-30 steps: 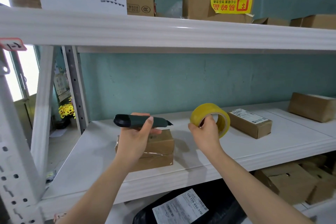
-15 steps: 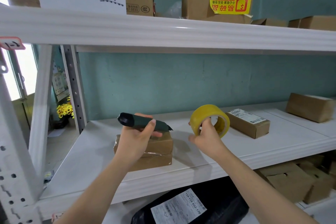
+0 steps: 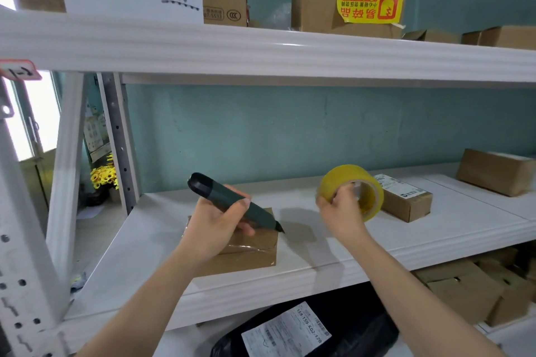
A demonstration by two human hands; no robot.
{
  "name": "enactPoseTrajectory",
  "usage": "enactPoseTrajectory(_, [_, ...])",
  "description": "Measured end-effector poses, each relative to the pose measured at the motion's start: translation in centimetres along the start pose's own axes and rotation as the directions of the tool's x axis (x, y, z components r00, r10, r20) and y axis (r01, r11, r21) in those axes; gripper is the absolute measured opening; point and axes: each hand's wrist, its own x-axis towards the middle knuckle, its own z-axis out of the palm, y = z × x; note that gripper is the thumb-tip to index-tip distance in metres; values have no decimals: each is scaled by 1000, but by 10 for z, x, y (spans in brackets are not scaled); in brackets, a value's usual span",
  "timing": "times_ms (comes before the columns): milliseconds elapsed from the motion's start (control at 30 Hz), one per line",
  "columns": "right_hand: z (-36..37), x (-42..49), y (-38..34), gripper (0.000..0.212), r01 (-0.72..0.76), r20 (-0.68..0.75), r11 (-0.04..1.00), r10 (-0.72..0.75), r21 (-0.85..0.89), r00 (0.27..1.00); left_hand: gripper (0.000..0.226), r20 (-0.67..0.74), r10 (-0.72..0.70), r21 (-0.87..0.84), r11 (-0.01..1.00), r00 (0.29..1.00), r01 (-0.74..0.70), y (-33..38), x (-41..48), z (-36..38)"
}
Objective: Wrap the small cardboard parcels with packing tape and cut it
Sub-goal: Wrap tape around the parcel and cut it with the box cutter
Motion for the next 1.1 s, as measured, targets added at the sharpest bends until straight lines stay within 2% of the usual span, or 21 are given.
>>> enactPoseTrajectory(100, [-34, 14, 10, 42, -30, -106, 996, 39, 83, 994, 9, -86, -11, -56, 998, 996, 6, 0, 0, 6])
enactPoseTrajectory(167, [-50, 16, 14, 35, -32, -122, 991, 48, 131, 991, 11, -164, -59, -243, 970, 985, 18, -1, 4, 8])
enactPoseTrajectory(267, [-52, 10, 12, 33, -3, -97, 983, 22, 184, 995, 13, -224, -110, -520, 854, 968, -23, -3, 12, 2])
enactPoseTrajectory(367, [-39, 6, 8, 32, 12, -83, 970, 8, 241, 997, 11, -274, -50, -551, 826, 960, -115, 0, 15, -6])
enactPoseTrajectory(500, [-15, -1, 7, 20, -5, -31, 955, 14, 295, 999, 22, -400, -14, -407, 899, 916, -163, 6, 14, -32])
enactPoseTrajectory(533, [-9, -4, 6, 18, -11, -15, 949, 17, 315, 1000, 25, -441, 29, -319, 929, 897, -187, 4, 13, -45])
enactPoseTrajectory(600, [2, -9, 4, 17, -5, 7, 936, 3, 351, 1000, 29, -492, 174, 14, 981, 853, -193, -4, 8, -73])
enactPoseTrajectory(667, [11, -13, 1, 20, 2, 25, 928, -12, 373, 1000, 29, -453, 241, 291, 950, 859, -113, -24, -3, -98])
enactPoseTrajectory(733, [19, -15, -2, 25, -10, 36, 922, -4, 387, 999, 33, -368, 181, 483, 875, 912, 21, -55, -13, -116])
enactPoseTrajectory(800, [24, -16, -6, 26, -22, 44, 918, 5, 395, 999, 39, -247, 100, 645, 759, 964, 87, -87, -20, -129])
enactPoseTrajectory(900, [29, -18, -10, 24, -42, 55, 915, 22, 402, 998, 50, -30, 0, 787, 616, 1000, 24, -105, -20, -138])
enactPoseTrajectory(967, [29, -17, -11, 23, -47, 59, 917, 25, 395, 998, 59, 102, -94, 828, 559, 990, -33, -102, -16, -138])
enactPoseTrajectory(1000, [29, -17, -11, 23, -51, 60, 918, 29, 394, 998, 66, 139, -186, 839, 544, 973, -16, -100, -14, -139])
enactPoseTrajectory(1067, [27, -17, -12, 23, -56, 58, 916, 36, 397, 998, 87, 136, -339, 846, 529, 931, 69, -97, -10, -147])
enactPoseTrajectory(1100, [26, -17, -12, 23, -52, 55, 916, 33, 398, 998, 91, 108, -348, 834, 542, 931, 106, -93, -7, -151])
